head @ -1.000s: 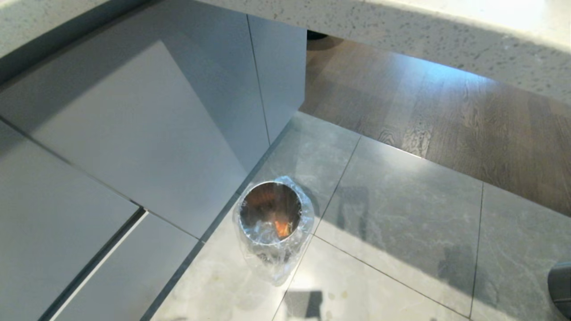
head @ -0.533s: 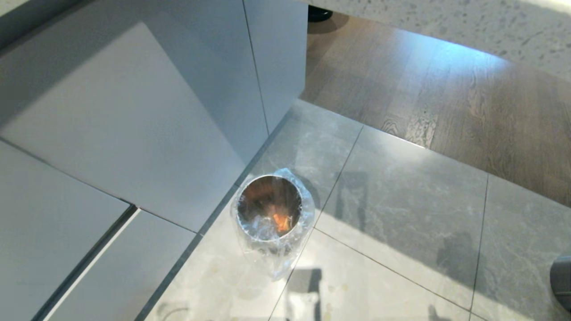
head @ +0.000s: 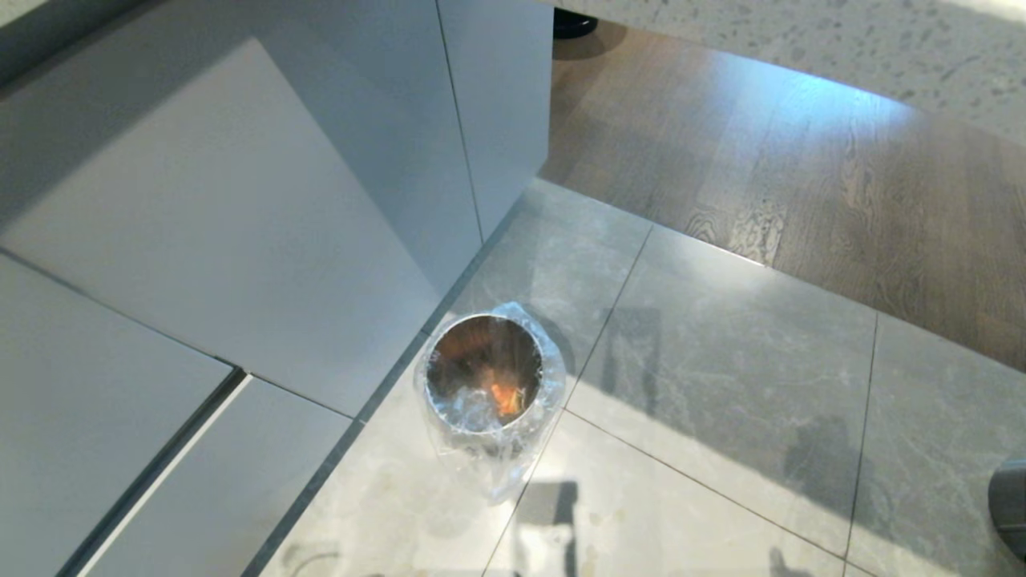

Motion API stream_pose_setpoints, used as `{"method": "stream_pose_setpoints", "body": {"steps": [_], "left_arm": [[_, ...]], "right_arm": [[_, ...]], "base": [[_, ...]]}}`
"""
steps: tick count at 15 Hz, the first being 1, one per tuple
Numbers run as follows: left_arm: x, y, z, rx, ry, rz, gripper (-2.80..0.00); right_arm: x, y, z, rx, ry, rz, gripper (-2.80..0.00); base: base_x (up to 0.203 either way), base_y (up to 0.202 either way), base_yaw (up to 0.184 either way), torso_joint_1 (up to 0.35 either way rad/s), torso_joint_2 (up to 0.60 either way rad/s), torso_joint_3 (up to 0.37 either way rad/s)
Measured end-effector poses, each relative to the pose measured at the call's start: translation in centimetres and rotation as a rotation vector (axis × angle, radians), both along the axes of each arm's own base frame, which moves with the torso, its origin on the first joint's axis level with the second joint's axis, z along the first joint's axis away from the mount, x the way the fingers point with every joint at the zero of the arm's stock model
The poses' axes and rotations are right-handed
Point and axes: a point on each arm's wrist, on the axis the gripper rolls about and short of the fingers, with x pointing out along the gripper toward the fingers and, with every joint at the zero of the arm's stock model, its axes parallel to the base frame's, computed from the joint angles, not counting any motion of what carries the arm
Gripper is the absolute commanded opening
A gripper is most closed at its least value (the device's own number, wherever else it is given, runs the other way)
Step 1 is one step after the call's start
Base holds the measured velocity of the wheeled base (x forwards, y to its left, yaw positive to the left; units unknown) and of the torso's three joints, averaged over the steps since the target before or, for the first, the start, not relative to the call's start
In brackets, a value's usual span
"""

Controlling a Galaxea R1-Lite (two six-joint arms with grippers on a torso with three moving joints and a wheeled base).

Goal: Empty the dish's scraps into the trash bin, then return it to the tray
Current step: Move the bowl over the trash can

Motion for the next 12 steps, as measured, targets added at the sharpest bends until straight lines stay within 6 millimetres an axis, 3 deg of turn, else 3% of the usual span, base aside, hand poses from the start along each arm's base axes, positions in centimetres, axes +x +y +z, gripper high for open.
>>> {"method": "stream_pose_setpoints", "body": {"steps": [7,12], "left_arm": [[1.2,-0.2,0.3,-0.008,-0.054,-0.042,-2.8],[4.0,-0.8,1.2,-0.005,-0.056,-0.052,-2.8]], "right_arm": [[0.0,0.0,0.0,0.0,0.0,0.0,-2.8],[0.0,0.0,0.0,0.0,0.001,0.0,-2.8]], "base": [[0.0,0.0,0.0,0.0,0.0,0.0],[0.0,0.0,0.0,0.0,0.0,0.0]]}}
